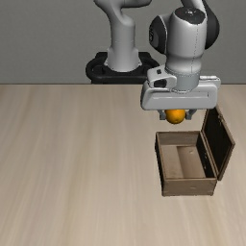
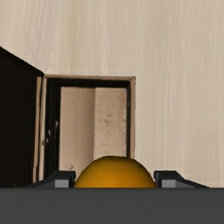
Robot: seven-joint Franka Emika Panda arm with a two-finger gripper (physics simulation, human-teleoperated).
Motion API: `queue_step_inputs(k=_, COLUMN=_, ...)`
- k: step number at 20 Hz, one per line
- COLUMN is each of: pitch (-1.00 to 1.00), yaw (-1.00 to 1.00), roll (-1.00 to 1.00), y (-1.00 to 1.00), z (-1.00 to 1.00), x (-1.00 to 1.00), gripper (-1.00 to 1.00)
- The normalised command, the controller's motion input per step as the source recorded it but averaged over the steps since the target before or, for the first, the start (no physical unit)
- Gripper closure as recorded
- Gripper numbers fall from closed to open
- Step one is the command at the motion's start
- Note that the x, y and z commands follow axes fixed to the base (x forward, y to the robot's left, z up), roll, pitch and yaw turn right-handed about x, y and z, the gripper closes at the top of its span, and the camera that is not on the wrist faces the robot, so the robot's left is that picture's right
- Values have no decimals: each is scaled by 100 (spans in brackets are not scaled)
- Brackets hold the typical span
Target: Pick up the orange and put it in the box
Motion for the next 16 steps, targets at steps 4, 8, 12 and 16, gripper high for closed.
queue_step_inputs(k=4, pitch=0, yaw=0, roll=0, y=75, z=0, x=0, gripper=-100)
queue_step_inputs(k=8, pitch=0, yaw=0, roll=0, y=0, z=0, x=0, gripper=-100)
queue_step_inputs(k=12, pitch=0, yaw=0, roll=0, y=0, z=0, x=0, gripper=-100)
queue_step_inputs(k=16, pitch=0, yaw=0, roll=0, y=0, z=0, x=0, gripper=-100)
